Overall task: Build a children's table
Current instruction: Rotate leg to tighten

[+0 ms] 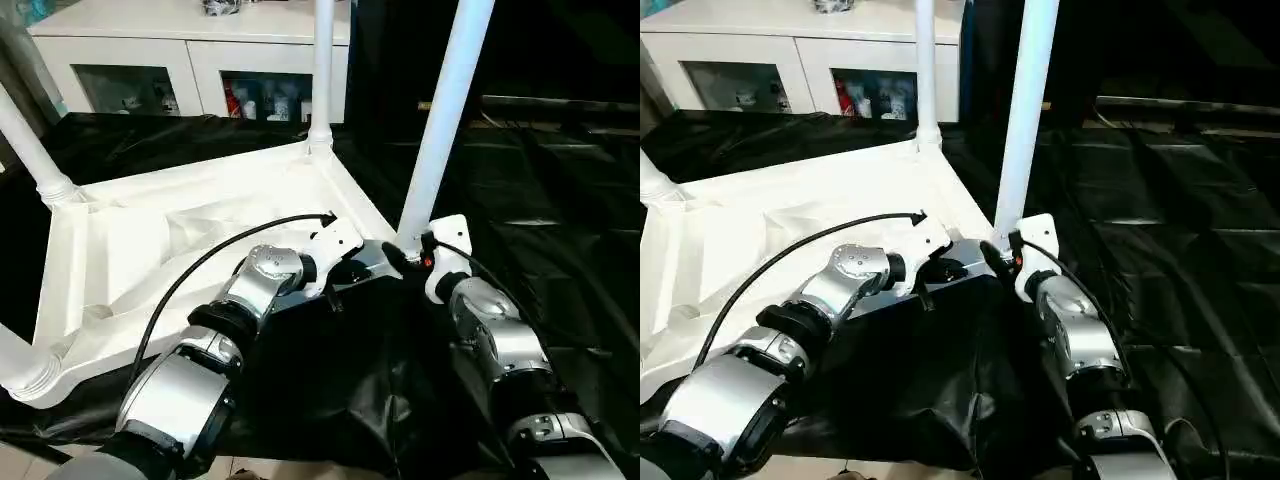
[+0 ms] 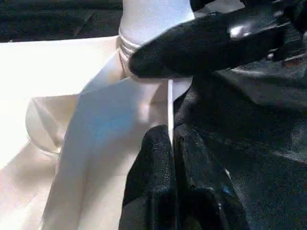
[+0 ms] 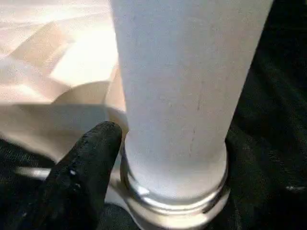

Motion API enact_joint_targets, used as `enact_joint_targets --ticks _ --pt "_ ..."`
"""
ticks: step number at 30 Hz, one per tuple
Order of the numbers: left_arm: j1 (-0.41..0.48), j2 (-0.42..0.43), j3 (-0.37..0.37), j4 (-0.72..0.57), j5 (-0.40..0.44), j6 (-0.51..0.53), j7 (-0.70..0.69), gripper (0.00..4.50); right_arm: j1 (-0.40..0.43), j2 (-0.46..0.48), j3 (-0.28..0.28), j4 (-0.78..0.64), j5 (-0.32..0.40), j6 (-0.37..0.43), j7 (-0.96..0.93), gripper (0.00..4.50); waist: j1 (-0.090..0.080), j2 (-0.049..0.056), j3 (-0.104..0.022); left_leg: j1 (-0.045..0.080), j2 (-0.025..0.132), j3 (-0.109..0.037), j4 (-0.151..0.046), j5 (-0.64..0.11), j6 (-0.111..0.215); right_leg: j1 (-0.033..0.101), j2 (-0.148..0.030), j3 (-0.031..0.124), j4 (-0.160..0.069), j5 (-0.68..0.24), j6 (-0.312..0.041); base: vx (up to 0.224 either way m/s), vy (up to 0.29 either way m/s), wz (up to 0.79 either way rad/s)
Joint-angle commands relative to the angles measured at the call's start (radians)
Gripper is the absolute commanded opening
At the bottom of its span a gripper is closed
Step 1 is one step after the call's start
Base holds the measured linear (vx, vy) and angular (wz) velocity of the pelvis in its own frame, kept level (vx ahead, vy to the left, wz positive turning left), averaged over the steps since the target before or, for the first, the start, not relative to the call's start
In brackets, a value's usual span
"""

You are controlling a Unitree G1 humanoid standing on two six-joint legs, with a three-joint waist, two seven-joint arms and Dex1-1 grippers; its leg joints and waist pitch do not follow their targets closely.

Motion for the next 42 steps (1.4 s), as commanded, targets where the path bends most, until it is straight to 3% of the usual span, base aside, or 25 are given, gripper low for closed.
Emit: enact_joint_targets --ticks 1,8,11,16,18,26,32,34,38,39,42 --pt "-0.006 0.006 -0.011 -0.043 -0.014 -0.037 -0.098 0.0 0.026 -0.031 0.107 -0.076 0.044 0.01 0.227 3.72 0.002 -0.017 -0.062 0.015 0.024 -0.016 -0.068 -0.214 0.072 0.052 -0.055 0.035 -0.074 -0.199 -0.214 0.0 0.0 0.0" --pt "0.052 0.093 -0.055 -0.119 -0.038 -0.082 -0.359 0.0 0.081 -0.214 0.163 -0.195 0.097 0.016 0.572 3.72 0.015 -0.016 -0.062 0.014 0.032 -0.011 -0.061 -0.182 0.119 0.052 -0.054 0.034 -0.062 -0.122 -0.259 0.0 0.0 0.0" --pt "0.081 0.128 -0.055 -0.161 -0.067 -0.074 -0.474 0.0 0.071 -0.259 0.156 -0.182 0.094 -0.003 0.643 3.72 0.019 -0.017 -0.06 0.017 0.034 -0.01 -0.063 -0.203 0.108 0.049 -0.055 0.034 -0.066 -0.169 -0.262 0.0 0.0 0.0" --pt "0.095 0.153 -0.059 -0.192 -0.075 -0.057 -0.535 0.0 0.064 -0.27 0.154 -0.182 0.099 -0.002 0.664 3.72 0.032 -0.015 -0.059 0.027 0.039 -0.009 -0.067 -0.233 0.078 0.04 -0.056 0.038 -0.068 -0.205 -0.26 0.0 0.0 0.0" --pt "0.1 0.165 -0.059 -0.203 -0.075 -0.055 -0.549 0.0 0.063 -0.276 0.159 -0.184 0.1 0.0 0.679 3.58 0.031 -0.015 -0.058 0.022 0.037 -0.012 -0.07 -0.231 0.068 0.044 -0.056 0.037 -0.067 -0.212 -0.25 0.0 0.0 0.0" --pt "0.109 0.181 -0.053 -0.225 -0.073 -0.059 -0.547 0.0 0.07 -0.276 0.175 -0.186 0.095 -0.002 0.714 2.99 0.031 -0.018 -0.06 0.019 0.035 -0.011 -0.067 -0.205 0.076 0.045 -0.056 0.037 -0.065 -0.193 -0.245 0.0 0.0 0.0" --pt "0.105 0.168 -0.043 -0.219 -0.063 -0.061 -0.493 0.0 0.093 -0.259 0.176 -0.199 0.101 0.018 0.687 2.7 0.031 -0.017 -0.061 0.02 0.035 -0.011 -0.067 -0.206 0.075 0.045 -0.055 0.037 -0.065 -0.193 -0.245 0.0 0.0 0.0" --pt "0.075 0.137 -0.03 -0.165 -0.032 -0.056 -0.349 0.0 0.108 -0.211 0.151 -0.171 0.083 0.038 0.558 2.68 0.03 -0.017 -0.059 0.021 0.034 -0.011 -0.068 -0.213 0.065 0.042 -0.056 0.037 -0.068 -0.208 -0.241 0.0 0.0 0.0" --pt "0.036 0.075 0.0 -0.099 -0.022 -0.023 -0.167 0.0 0.11 -0.119 0.097 -0.099 0.042 0.057 0.301 2.67 0.022 -0.018 -0.056 0.025 0.029 -0.014 -0.072 -0.259 0.031 0.038 -0.057 0.037 -0.081 -0.325 -0.202 0.0 0.0 0.0" --pt "0.026 0.052 0.001 -0.087 -0.017 -0.016 -0.121 0.0 0.105 -0.079 0.066 -0.079 0.044 0.079 0.204 2.66 0.018 -0.012 -0.055 0.023 0.027 -0.018 -0.075 -0.268 0.021 0.038 -0.058 0.037 -0.085 -0.352 -0.187 0.0 0.0 0.0" --pt "-0.002 -0.027 0.006 -0.052 -0.004 0.021 0.029 0.0 0.077 0.043 -0.017 -0.02 0.072 0.124 -0.051 2.66 0.006 -0.013 -0.056 0.027 0.027 -0.02 -0.078 -0.284 0.0 0.034 -0.056 0.036 -0.087 -0.353 -0.181 0.0 0.0 0.0"
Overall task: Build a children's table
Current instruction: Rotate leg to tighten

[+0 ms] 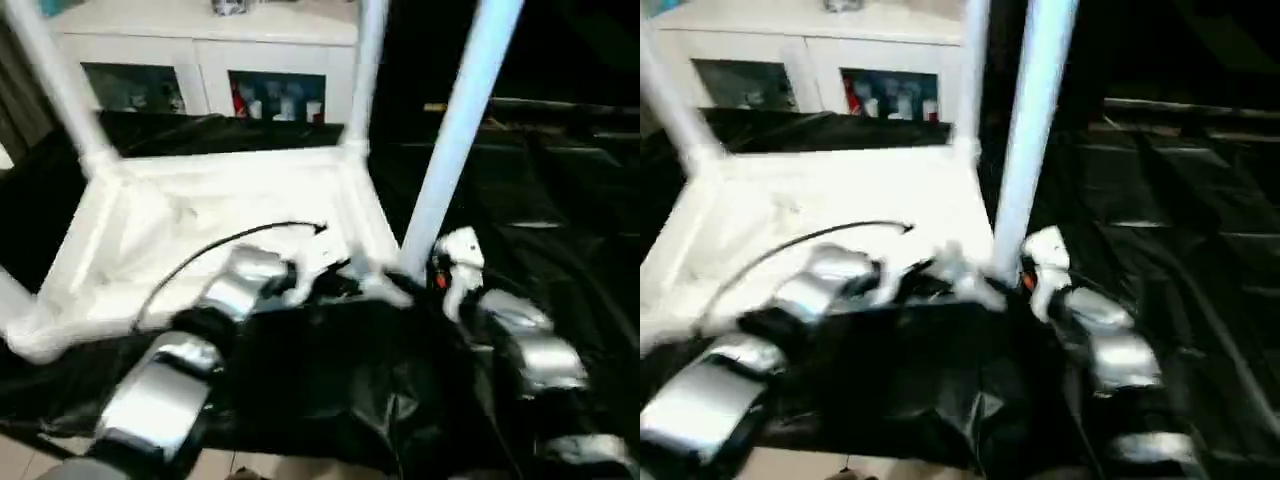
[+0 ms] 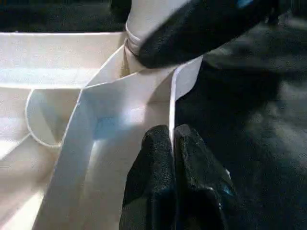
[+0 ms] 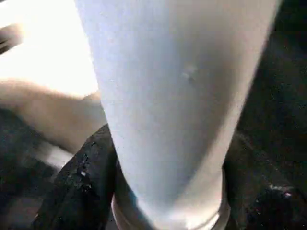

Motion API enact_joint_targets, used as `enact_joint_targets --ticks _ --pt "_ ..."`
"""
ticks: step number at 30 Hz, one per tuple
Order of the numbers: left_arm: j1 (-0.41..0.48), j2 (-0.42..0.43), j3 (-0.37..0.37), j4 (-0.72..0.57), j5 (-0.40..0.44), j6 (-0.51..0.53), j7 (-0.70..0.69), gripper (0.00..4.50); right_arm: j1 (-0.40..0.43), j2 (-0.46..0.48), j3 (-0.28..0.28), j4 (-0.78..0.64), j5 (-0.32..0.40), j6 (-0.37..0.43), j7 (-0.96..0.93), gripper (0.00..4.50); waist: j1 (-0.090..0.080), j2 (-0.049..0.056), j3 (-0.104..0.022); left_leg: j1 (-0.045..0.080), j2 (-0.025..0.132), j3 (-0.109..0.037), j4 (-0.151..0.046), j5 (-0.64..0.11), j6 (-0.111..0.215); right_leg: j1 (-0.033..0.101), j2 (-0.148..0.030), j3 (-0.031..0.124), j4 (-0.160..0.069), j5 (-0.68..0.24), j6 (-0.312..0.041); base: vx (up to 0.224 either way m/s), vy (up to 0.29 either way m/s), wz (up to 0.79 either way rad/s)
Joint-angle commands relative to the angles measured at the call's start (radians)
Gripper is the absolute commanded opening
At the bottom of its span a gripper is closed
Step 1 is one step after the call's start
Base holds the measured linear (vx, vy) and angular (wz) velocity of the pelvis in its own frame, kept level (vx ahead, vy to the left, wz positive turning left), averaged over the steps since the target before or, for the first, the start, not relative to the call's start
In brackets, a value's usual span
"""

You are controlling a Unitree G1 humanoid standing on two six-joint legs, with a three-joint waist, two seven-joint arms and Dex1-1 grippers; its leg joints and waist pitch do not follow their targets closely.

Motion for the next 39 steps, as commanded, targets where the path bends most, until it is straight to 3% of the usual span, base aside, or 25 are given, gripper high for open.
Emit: enact_joint_targets --ticks 1,2,3,4,6,7,10,11,12,16,18,23,28,33,39 --pt "-0.029 -0.042 0.025 -0.002 -0.008 0.015 0.103 0.0 0.016 0.044 0.014 0.064 0.012 0.062 -0.079 2.66 -0.005 -0.012 -0.057 0.026 0.025 -0.022 -0.08 -0.285 0.001 0.035 -0.056 0.034 -0.088 -0.351 -0.181 0.0 0.0 0.0" --pt "-0.034 -0.057 0.027 0.006 -0.007 0.02 0.125 0.0 0.005 0.064 0.004 0.078 0.015 0.067 -0.112 2.66 -0.009 0.002 -0.057 0.024 0.024 -0.022 -0.079 -0.286 0.005 0.037 -0.056 0.035 -0.088 -0.336 -0.183 0.0 0.0 0.0" --pt "-0.037 -0.067 0.027 0.011 -0.007 0.023 0.138 0.0 -0.001 0.078 -0.003 0.087 0.018 0.071 -0.13 2.66 -0.016 -0.006 -0.057 0.023 0.022 -0.02 -0.078 -0.291 0.011 0.036 -0.052 0.034 -0.09 -0.321 -0.182 0.0 0.0 0.0" --pt "-0.043 -0.086 0.028 0.024 -0.008 0.021 0.153 0.0 -0.008 0.097 0.026 0.087 -0.007 0.055 -0.129 2.66 -0.015 -0.001 -0.057 0.025 0.022 -0.021 -0.078 -0.295 0.012 0.036 -0.053 0.034 -0.091 -0.323 -0.183 0.0 0.0 0.0" --pt "-0.052 -0.109 0.029 0.042 -0.008 0.014 0.166 0.0 -0.015 0.121 0.073 0.08 -0.047 0.026 -0.111 2.66 -0.018 -0.003 -0.056 0.022 0.019 -0.021 -0.078 -0.307 0.017 0.037 -0.053 0.033 -0.095 -0.345 -0.173 0.0 0.0 0.0" --pt "-0.054 -0.111 0.029 0.047 -0.007 0.008 0.163 0.0 -0.018 0.123 0.086 0.075 -0.059 0.006 -0.099 3.22 -0.018 -0.004 -0.056 0.022 0.02 -0.021 -0.078 -0.309 0.017 0.037 -0.053 0.032 -0.096 -0.355 -0.169 0.0 0.0 0.0" --pt "-0.058 -0.1 0.027 0.05 -0.004 -0.003 0.15 0.0 -0.028 0.116 0.085 0.067 -0.053 -0.015 -0.073 3.42 -0.018 -0.002 -0.057 0.022 0.022 -0.023 -0.08 -0.31 0.022 0.038 -0.053 0.034 -0.094 -0.341 -0.173 0.0 0.0 0.0" --pt "-0.057 -0.09 0.024 0.048 -0.004 -0.01 0.137 0.0 -0.034 0.104 0.087 0.065 -0.047 -0.025 -0.053 3.42 -0.018 -0.004 -0.057 0.022 0.024 -0.024 -0.081 -0.312 0.024 0.039 -0.054 0.033 -0.092 -0.334 -0.177 0.0 0.0 0.0" --pt "-0.054 -0.078 0.023 0.042 -0.007 -0.014 0.115 0.0 -0.035 0.08 0.102 0.057 -0.056 -0.044 -0.021 3.72 -0.018 -0.004 -0.056 0.022 0.025 -0.023 -0.081 -0.313 0.026 0.038 -0.054 0.033 -0.092 -0.328 -0.181 0.0 0.0 0.0" --pt "-0.037 -0.03 0.016 0.015 -0.02 -0.04 -0.019 0.0 -0.016 -0.015 0.137 -0.008 -0.038 -0.062 0.191 3.72 -0.016 -0.01 -0.058 0.018 0.022 -0.02 -0.076 -0.287 0.053 0.045 -0.055 0.034 -0.09 -0.292 -0.191 0.0 0.0 0.0" --pt "-0.023 -0.003 0.008 -0.004 -0.029 -0.043 -0.109 0.0 0.003 -0.07 0.156 -0.044 -0.029 -0.071 0.304 3.72 -0.01 -0.013 -0.061 0.011 0.023 -0.018 -0.071 -0.235 0.081 0.052 -0.056 0.035 -0.081 -0.24 -0.198 0.0 0.0 0.0" --pt "0.013 0.075 -0.025 -0.046 -0.034 -0.089 -0.289 0.0 0.047 -0.195 0.184 -0.124 0.01 -0.052 0.52 3.72 -0.003 -0.008 -0.065 0.011 0.031 -0.015 -0.065 -0.178 0.119 0.052 -0.051 0.031 -0.062 -0.098 -0.262 0.0 0.0 0.0" --pt "0.055 0.148 -0.039 -0.103 -0.052 -0.091 -0.468 0.0 0.064 -0.283 0.206 -0.165 0.03 -0.019 0.664 3.72 0.001 -0.008 -0.061 0.015 0.035 -0.013 -0.068 -0.21 0.111 0.051 -0.054 0.033 -0.063 -0.137 -0.277 0.0 0.0 0.0" --pt "0.07 0.173 -0.033 -0.137 -0.068 -0.083 -0.507 0.0 0.057 -0.277 0.198 -0.17 0.049 -0.015 0.684 3.72 0.01 -0.009 -0.059 0.022 0.038 -0.013 -0.073 -0.251 0.071 0.044 -0.056 0.036 -0.069 -0.212 -0.26 0.0 0.0 0.0" --pt "0.076 0.173 -0.03 -0.155 -0.072 -0.08 -0.498 0.0 0.057 -0.266 0.21 -0.17 0.051 -0.008 0.687 3.37 0.019 -0.01 -0.063 0.02 0.036 -0.013 -0.07 -0.207 0.071 0.046 -0.056 0.036 -0.062 -0.164 -0.258 0.0 0.0 0.0"
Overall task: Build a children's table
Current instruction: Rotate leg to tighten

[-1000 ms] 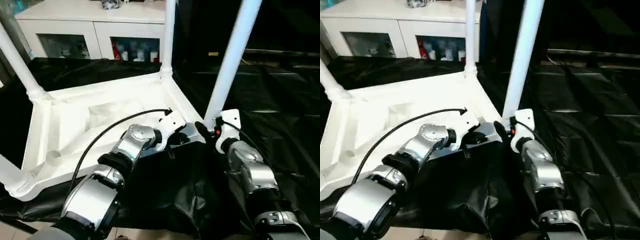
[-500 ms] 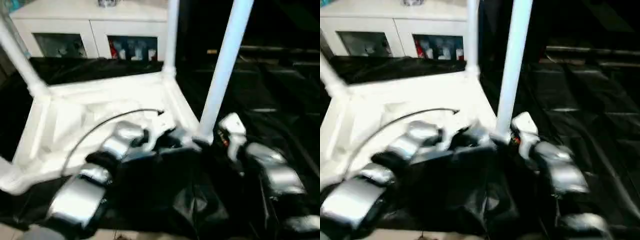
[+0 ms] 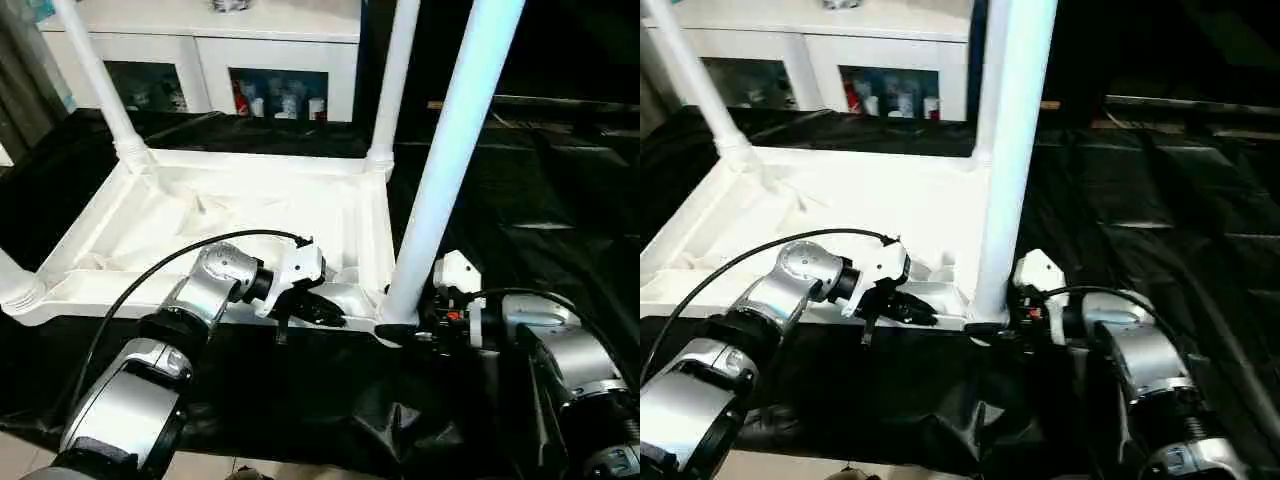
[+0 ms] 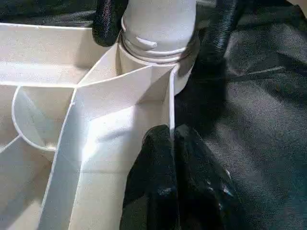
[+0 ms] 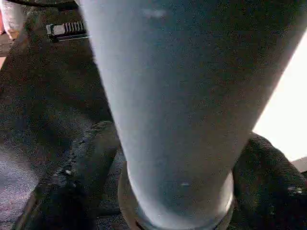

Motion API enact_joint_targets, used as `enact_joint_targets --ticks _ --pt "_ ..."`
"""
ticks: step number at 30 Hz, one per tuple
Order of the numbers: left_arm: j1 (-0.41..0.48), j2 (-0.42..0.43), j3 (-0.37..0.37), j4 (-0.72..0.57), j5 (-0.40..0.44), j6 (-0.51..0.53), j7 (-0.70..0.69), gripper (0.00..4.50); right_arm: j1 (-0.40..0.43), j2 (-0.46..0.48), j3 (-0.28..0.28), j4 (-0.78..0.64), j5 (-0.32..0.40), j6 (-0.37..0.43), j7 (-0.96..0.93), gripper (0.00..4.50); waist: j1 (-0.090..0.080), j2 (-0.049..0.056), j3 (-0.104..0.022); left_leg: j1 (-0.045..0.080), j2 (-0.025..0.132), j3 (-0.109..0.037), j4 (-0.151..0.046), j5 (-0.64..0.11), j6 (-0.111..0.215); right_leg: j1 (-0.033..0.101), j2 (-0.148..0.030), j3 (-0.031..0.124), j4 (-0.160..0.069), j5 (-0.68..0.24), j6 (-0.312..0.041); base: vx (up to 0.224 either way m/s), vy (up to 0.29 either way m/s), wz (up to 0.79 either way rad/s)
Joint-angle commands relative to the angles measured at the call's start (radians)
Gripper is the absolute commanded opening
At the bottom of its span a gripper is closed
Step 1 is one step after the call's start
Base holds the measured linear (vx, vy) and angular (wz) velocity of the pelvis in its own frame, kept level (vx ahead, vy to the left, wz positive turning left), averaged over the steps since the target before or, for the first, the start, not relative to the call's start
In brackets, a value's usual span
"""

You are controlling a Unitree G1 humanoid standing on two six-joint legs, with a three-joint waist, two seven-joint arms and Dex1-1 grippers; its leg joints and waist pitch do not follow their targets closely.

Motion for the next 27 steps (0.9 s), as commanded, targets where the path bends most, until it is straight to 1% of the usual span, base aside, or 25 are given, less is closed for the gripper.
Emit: enact_joint_targets --ticks 1,2,3,5,7,8,11,12,13,14,15,16,17,18,19,20,21,22,23,24,26,27 --pt "-0.005 -0.002 0.001 -0.03 -0.019 0.007 -0.003 0.0 -0.002 0.006 0.012 -0.015 0.003 0.01 0.016 3.21 0.0 -0.016 -0.062 0.021 0.034 -0.013 -0.066 -0.197 0.075 0.048 -0.056 0.038 -0.06 -0.15 -0.261 0.0 0.0 0.0" --pt "-0.003 -0.002 0.002 -0.033 -0.019 0.009 -0.003 0.0 0.0 0.006 0.015 -0.016 0.003 0.012 0.017 3.21 0.001 -0.016 -0.062 0.021 0.033 -0.012 -0.065 -0.192 0.078 0.048 -0.056 0.038 -0.06 -0.146 -0.261 0.0 0.0 0.0" --pt "-0.001 -0.003 0.004 -0.037 -0.018 0.01 0.001 0.0 0.004 0.007 0.02 -0.018 0.003 0.015 0.018 3.03 0.0 -0.017 -0.062 0.021 0.033 -0.012 -0.065 -0.19 0.08 0.048 -0.056 0.038 -0.06 -0.145 -0.262 0.0 0.0 0.0" --pt "0.001 -0.003 0.005 -0.038 -0.017 0.009 0.004 0.0 0.006 0.008 0.021 -0.018 0.003 0.015 0.017 2.98 0.001 -0.017 -0.061 0.021 0.032 -0.012 -0.065 -0.19 0.082 0.049 -0.057 0.038 -0.06 -0.15 -0.26 0.0 0.0 0.0" --pt "0.003 -0.004 0.007 -0.039 -0.016 0.008 0.015 0.0 0.012 0.011 0.021 -0.018 0.001 0.017 0.006 2.84 0.002 -0.018 -0.061 0.021 0.033 -0.012 -0.065 -0.194 0.079 0.048 -0.057 0.038 -0.062 -0.171 -0.255 0.0 0.0 0.0" --pt "0.005 -0.006 0.01 -0.039 -0.015 0.009 0.026 0.0 0.018 0.014 0.02 -0.018 0.0 0.024 -0.007 2.75 0.002 -0.021 -0.06 0.021 0.033 -0.012 -0.065 -0.193 0.079 0.048 -0.057 0.038 -0.062 -0.177 -0.252 0.0 0.0 0.0" --pt "0.006 -0.015 0.018 -0.032 -0.011 0.007 0.073 0.0 0.04 0.03 0.012 -0.019 -0.013 0.036 -0.068 2.67 0.001 -0.019 -0.058 0.022 0.033 -0.012 -0.067 -0.205 0.073 0.044 -0.057 0.038 -0.066 -0.201 -0.245 0.0 0.0 0.0" --pt "-0.009 -0.039 0.029 0.002 0.012 0.009 0.188 0.0 0.06 0.079 -0.011 0.001 -0.037 0.043 -0.196 2.65 0.0 -0.021 -0.056 0.024 0.034 -0.013 -0.07 -0.229 0.061 0.042 -0.059 0.04 -0.071 -0.245 -0.231 0.0 0.0 0.0" --pt "-0.01 -0.041 0.03 0.005 0.014 0.01 0.195 0.0 0.06 0.083 -0.013 0.003 -0.038 0.043 -0.204 2.65 -0.002 -0.02 -0.054 0.026 0.034 -0.014 -0.071 -0.24 0.051 0.038 -0.059 0.04 -0.074 -0.264 -0.225 0.0 0.0 0.0" --pt "-0.022 -0.055 0.033 0.025 0.029 0.024 0.261 0.0 0.059 0.114 -0.03 0.023 -0.048 0.049 -0.277 2.64 -0.008 -0.021 -0.051 0.027 0.029 -0.015 -0.075 -0.275 0.035 0.037 -0.059 0.039 -0.081 -0.328 -0.21 0.0 0.0 0.0" --pt "-0.033 -0.072 0.037 0.046 0.04 0.033 0.326 0.0 0.056 0.148 -0.049 0.045 -0.056 0.055 -0.355 2.62 -0.01 -0.019 -0.051 0.028 0.029 -0.018 -0.076 -0.289 0.024 0.037 -0.06 0.038 -0.083 -0.36 -0.199 0.0 0.0 0.0" --pt "-0.042 -0.091 0.044 0.062 0.04 0.037 0.368 0.0 0.048 0.18 -0.069 0.07 -0.061 0.061 -0.428 2.62 -0.013 -0.021 -0.049 0.032 0.028 -0.02 -0.078 -0.313 0.008 0.034 -0.06 0.037 -0.092 -0.416 -0.177 0.0 0.0 0.0" --pt "-0.051 -0.11 0.049 0.074 0.04 0.047 0.403 0.0 0.039 0.209 -0.089 0.092 -0.065 0.07 -0.499 2.62 -0.018 -0.019 -0.046 0.034 0.026 -0.023 -0.081 -0.342 -0.003 0.032 -0.06 0.036 -0.098 -0.466 -0.161 0.0 0.0 0.0" --pt "-0.057 -0.125 0.05 0.084 0.042 0.051 0.431 0.0 0.031 0.232 -0.104 0.11 -0.066 0.08 -0.552 2.62 -0.025 -0.02 -0.045 0.033 0.025 -0.027 -0.083 -0.362 -0.011 0.033 -0.06 0.033 -0.102 -0.501 -0.143 0.0 0.0 0.0" --pt "-0.063 -0.139 0.05 0.092 0.044 0.054 0.456 0.0 0.024 0.252 -0.119 0.125 -0.065 0.091 -0.601 2.62 -0.029 -0.019 -0.045 0.032 0.023 -0.028 -0.084 -0.367 -0.012 0.033 -0.061 0.033 -0.103 -0.51 -0.137 0.0 0.0 0.0" --pt "-0.072 -0.162 0.051 0.105 0.045 0.063 0.49 0.0 0.009 0.279 -0.137 0.152 -0.067 0.1 -0.671 2.62 -0.036 -0.014 -0.043 0.034 0.022 -0.031 -0.084 -0.39 -0.016 0.031 -0.061 0.031 -0.108 -0.534 -0.128 0.0 0.0 0.0" --pt "-0.081 -0.185 0.054 0.117 0.042 0.07 0.52 0.0 -0.007 0.302 -0.153 0.178 -0.067 0.11 -0.732 2.62 -0.041 -0.016 -0.043 0.035 0.021 -0.03 -0.084 -0.396 -0.016 0.029 -0.06 0.031 -0.112 -0.543 -0.123 0.0 0.0 0.0" --pt "-0.091 -0.214 0.056 0.132 0.038 0.074 0.544 0.0 -0.029 0.328 -0.158 0.209 -0.063 0.111 -0.766 2.62 -0.044 -0.011 -0.044 0.039 0.02 -0.032 -0.084 -0.409 -0.018 0.026 -0.06 0.03 -0.113 -0.549 -0.121 0.0 0.0 0.0" --pt "-0.096 -0.228 0.055 0.139 0.037 0.075 0.553 0.0 -0.04 0.339 -0.156 0.222 -0.061 0.107 -0.773 2.62 -0.049 -0.015 -0.044 0.041 0.017 -0.032 -0.082 -0.418 -0.017 0.025 -0.059 0.028 -0.117 -0.561 -0.118 0.0 0.0 0.0" --pt "-0.102 -0.246 0.055 0.149 0.037 0.077 0.566 0.0 -0.05 0.35 -0.135 0.225 -0.075 0.095 -0.761 2.62 -0.05 -0.008 -0.044 0.041 0.018 -0.032 -0.084 -0.421 -0.013 0.027 -0.058 0.027 -0.123 -0.555 -0.115 0.0 0.0 0.0" --pt "-0.114 -0.269 0.055 0.168 0.042 0.072 0.587 0.0 -0.064 0.364 -0.102 0.229 -0.112 0.061 -0.752 2.62 -0.049 -0.011 -0.044 0.042 0.018 -0.03 -0.086 -0.415 0.0 0.028 -0.056 0.026 -0.125 -0.523 -0.118 0.0 0.0 0.0" --pt "-0.115 -0.269 0.055 0.169 0.042 0.072 0.587 0.0 -0.065 0.365 -0.101 0.229 -0.113 0.059 -0.752 2.97 -0.048 -0.013 -0.044 0.046 0.016 -0.029 -0.086 -0.414 0.007 0.028 -0.057 0.028 -0.126 -0.521 -0.122 0.0 0.0 0.0"
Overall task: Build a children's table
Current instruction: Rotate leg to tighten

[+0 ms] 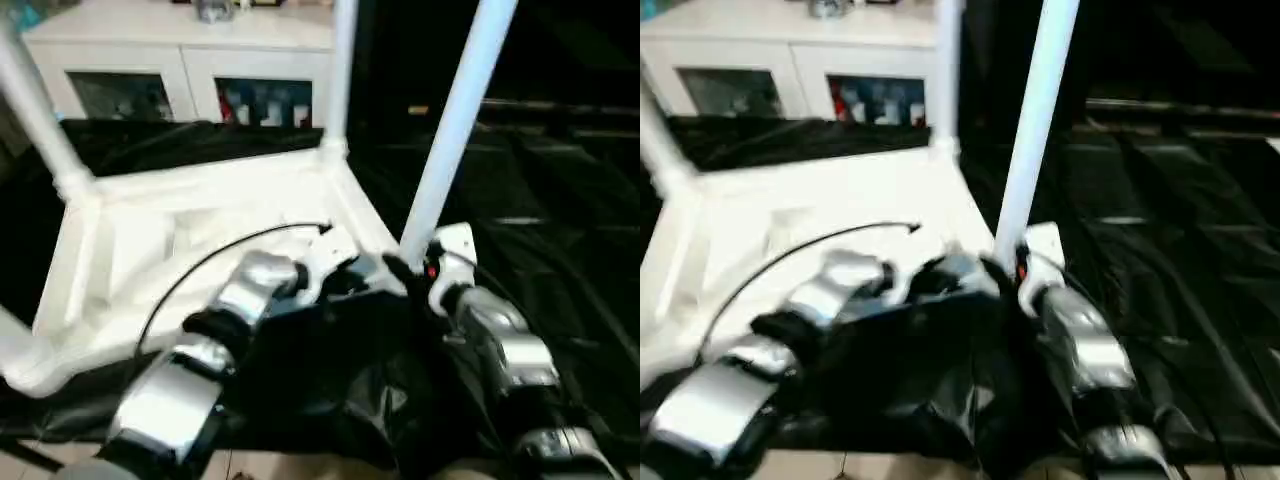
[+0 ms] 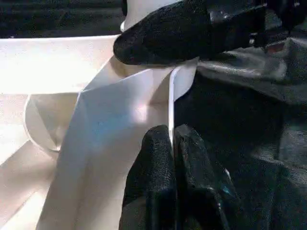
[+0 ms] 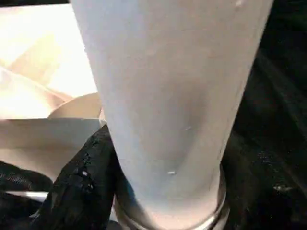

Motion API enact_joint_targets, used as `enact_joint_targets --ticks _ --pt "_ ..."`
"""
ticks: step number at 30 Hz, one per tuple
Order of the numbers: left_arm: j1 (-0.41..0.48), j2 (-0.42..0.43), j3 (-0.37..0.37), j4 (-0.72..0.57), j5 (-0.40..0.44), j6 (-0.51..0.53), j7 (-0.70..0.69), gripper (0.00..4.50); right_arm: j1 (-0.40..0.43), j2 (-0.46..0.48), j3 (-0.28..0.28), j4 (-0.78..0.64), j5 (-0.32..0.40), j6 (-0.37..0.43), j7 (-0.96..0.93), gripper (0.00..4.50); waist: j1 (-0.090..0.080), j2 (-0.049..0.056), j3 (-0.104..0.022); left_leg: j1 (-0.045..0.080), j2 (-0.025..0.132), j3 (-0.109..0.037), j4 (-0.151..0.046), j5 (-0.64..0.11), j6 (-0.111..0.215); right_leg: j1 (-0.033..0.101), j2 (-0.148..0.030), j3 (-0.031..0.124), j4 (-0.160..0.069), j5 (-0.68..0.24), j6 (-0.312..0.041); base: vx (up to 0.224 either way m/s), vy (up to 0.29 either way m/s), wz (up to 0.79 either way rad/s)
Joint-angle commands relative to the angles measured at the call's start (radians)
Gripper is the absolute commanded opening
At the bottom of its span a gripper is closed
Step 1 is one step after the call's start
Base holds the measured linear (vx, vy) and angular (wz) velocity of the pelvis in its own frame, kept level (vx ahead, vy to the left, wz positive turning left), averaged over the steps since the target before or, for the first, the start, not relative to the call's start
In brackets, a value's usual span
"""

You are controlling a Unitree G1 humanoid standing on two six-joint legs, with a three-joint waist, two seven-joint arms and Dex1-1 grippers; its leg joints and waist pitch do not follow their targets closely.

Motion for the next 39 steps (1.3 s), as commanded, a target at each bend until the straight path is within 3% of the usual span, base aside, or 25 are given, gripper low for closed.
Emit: enact_joint_targets --ticks 1,2,7,10,12,17,21,23,25,30,32,39 --pt "-0.037 -0.068 0.009 0.003 -0.007 -0.017 0.036 0.0 0.012 0.057 0.103 0.048 -0.037 0.013 0.035 3.18 -0.005 -0.012 -0.042 0.026 0.024 -0.026 -0.078 -0.413 0.01 0.013 -0.055 0.028 -0.106 -0.517 -0.129 0.0 0.0 0.0" --pt "-0.041 -0.071 0.011 0.008 -0.007 -0.02 0.038 0.0 0.002 0.055 0.111 0.052 -0.047 -0.001 0.04 3.31 -0.004 -0.005 -0.042 0.026 0.024 -0.027 -0.079 -0.416 0.01 0.013 -0.055 0.028 -0.105 -0.517 -0.131 0.0 0.0 0.0" --pt "-0.04 -0.045 0.007 0.002 -0.015 -0.048 -0.019 0.0 -0.014 0.006 0.13 0.025 -0.024 -0.036 0.167 3.75 -0.005 -0.013 -0.045 0.021 0.028 -0.027 -0.081 -0.404 0.022 0.019 -0.056 0.03 -0.099 -0.471 -0.148 0.0 0.0 0.0" --pt "-0.011 0.012 -0.005 -0.04 -0.03 -0.08 -0.161 0.0 0.023 -0.091 0.152 -0.06 0.017 -0.048 0.383 3.75 0.001 -0.018 -0.046 0.016 0.028 -0.024 -0.079 -0.373 0.047 0.027 -0.057 0.033 -0.096 -0.432 -0.161 0.0 0.0 0.0" --pt "0.011 0.05 -0.019 -0.069 -0.036 -0.1 -0.254 0.0 0.046 -0.149 0.163 -0.107 0.042 -0.045 0.498 3.75 0.006 -0.02 -0.05 0.006 0.033 -0.02 -0.077 -0.303 0.075 0.035 -0.058 0.038 -0.082 -0.333 -0.189 0.0 0.0 0.0" --pt "0.055 0.128 -0.035 -0.14 -0.069 -0.1 -0.438 0.0 0.083 -0.26 0.189 -0.176 0.064 -0.047 0.677 3.75 0.026 -0.022 -0.06 0.003 0.04 -0.013 -0.064 -0.179 0.111 0.044 -0.056 0.034 -0.051 -0.146 -0.257 0.038 -0.014 0.0" --pt "0.079 0.184 -0.043 -0.175 -0.076 -0.075 -0.544 0.0 0.093 -0.31 0.197 -0.196 0.078 -0.044 0.761 3.75 0.037 -0.019 -0.071 0.004 0.041 -0.008 -0.052 -0.093 0.149 0.04 -0.052 0.034 -0.026 0.022 -0.304 0.013 -0.003 -0.01" --pt "0.083 0.192 -0.039 -0.183 -0.077 -0.072 -0.56 0.0 0.091 -0.314 0.194 -0.199 0.085 -0.033 0.78 3.75 0.042 -0.017 -0.07 0.003 0.042 -0.007 -0.049 -0.081 0.164 0.037 -0.051 0.034 -0.024 0.044 -0.313 0.0 0.0 0.0" --pt "0.09 0.2 -0.037 -0.197 -0.08 -0.067 -0.572 0.0 0.089 -0.314 0.195 -0.198 0.088 -0.027 0.79 3.75 0.046 -0.017 -0.067 0.002 0.043 -0.007 -0.049 -0.091 0.159 0.035 -0.052 0.033 -0.025 0.02 -0.311 0.0 0.0 0.0" --pt "0.102 0.214 -0.039 -0.228 -0.088 -0.049 -0.586 0.0 0.081 -0.302 0.204 -0.187 0.087 -0.031 0.783 3.33 0.045 -0.018 -0.055 0.006 0.043 -0.008 -0.06 -0.217 0.081 0.028 -0.056 0.037 -0.047 -0.201 -0.264 0.0 0.0 0.0" --pt "0.106 0.215 -0.039 -0.24 -0.09 -0.042 -0.586 0.0 0.084 -0.297 0.206 -0.191 0.092 -0.025 0.785 3.2 0.044 -0.019 -0.053 0.009 0.044 -0.009 -0.062 -0.243 0.059 0.026 -0.057 0.039 -0.051 -0.247 -0.25 0.0 0.0 0.0" --pt "0.115 0.209 -0.034 -0.257 -0.09 -0.03 -0.57 0.0 0.108 -0.28 0.205 -0.2 0.094 -0.013 0.762 2.7 0.045 -0.023 -0.058 0.003 0.042 -0.01 -0.06 -0.197 0.064 0.03 -0.055 0.039 -0.044 -0.193 -0.244 0.0 0.0 0.0"
